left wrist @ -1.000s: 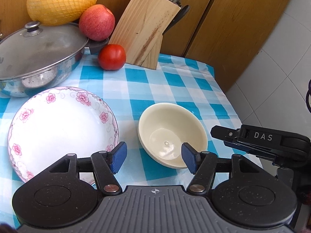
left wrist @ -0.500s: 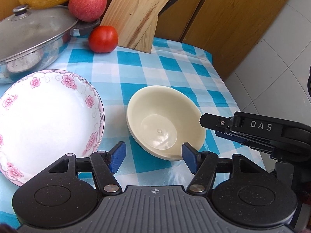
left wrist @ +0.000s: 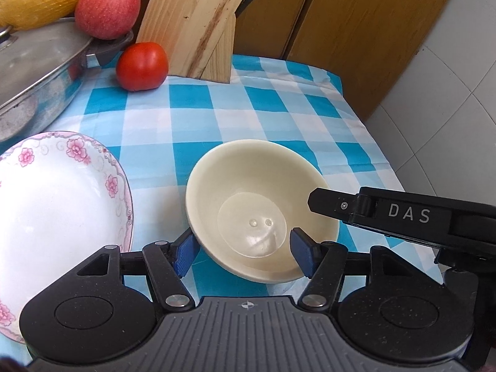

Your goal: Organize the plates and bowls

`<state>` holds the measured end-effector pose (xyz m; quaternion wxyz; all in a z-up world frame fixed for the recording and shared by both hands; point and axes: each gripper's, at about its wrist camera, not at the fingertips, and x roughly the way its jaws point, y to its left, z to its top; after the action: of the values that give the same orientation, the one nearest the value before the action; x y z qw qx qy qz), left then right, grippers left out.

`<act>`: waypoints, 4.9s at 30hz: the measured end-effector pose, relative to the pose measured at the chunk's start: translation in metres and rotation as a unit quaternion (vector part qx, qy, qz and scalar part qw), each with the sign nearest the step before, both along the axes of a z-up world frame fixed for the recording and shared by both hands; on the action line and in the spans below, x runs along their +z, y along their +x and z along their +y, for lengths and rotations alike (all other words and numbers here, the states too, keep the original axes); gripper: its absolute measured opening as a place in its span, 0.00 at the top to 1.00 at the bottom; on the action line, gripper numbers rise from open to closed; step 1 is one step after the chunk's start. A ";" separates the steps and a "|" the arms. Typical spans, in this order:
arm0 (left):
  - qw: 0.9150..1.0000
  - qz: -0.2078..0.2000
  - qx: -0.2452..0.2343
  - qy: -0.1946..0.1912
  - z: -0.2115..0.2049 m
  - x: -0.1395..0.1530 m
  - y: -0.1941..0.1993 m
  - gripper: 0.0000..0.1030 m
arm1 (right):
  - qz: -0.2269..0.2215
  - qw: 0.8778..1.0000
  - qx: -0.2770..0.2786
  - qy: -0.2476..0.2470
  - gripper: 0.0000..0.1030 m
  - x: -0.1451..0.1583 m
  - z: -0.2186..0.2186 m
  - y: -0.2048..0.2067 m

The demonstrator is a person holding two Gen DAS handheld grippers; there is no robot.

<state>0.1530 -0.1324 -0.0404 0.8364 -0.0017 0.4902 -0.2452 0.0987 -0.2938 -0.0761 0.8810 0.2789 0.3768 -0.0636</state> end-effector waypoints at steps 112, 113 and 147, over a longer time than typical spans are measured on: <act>0.994 -0.079 -0.037 0.065 -0.044 -0.023 0.028 0.47 | 0.032 0.998 0.017 0.056 0.80 -0.022 -0.030 0.042; 0.994 -0.079 -0.039 0.064 -0.044 -0.024 0.026 0.41 | 0.029 0.998 0.018 0.058 0.81 -0.023 -0.031 0.041; 0.994 -0.097 -0.027 0.030 -0.041 0.006 0.016 0.42 | -0.017 0.996 -0.002 0.085 0.85 0.000 -0.033 0.026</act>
<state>0.1687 -0.1732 -0.0340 0.8729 0.0608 0.4135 -0.2516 0.1245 -0.3270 -0.0763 0.8601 0.3549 0.3654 -0.0279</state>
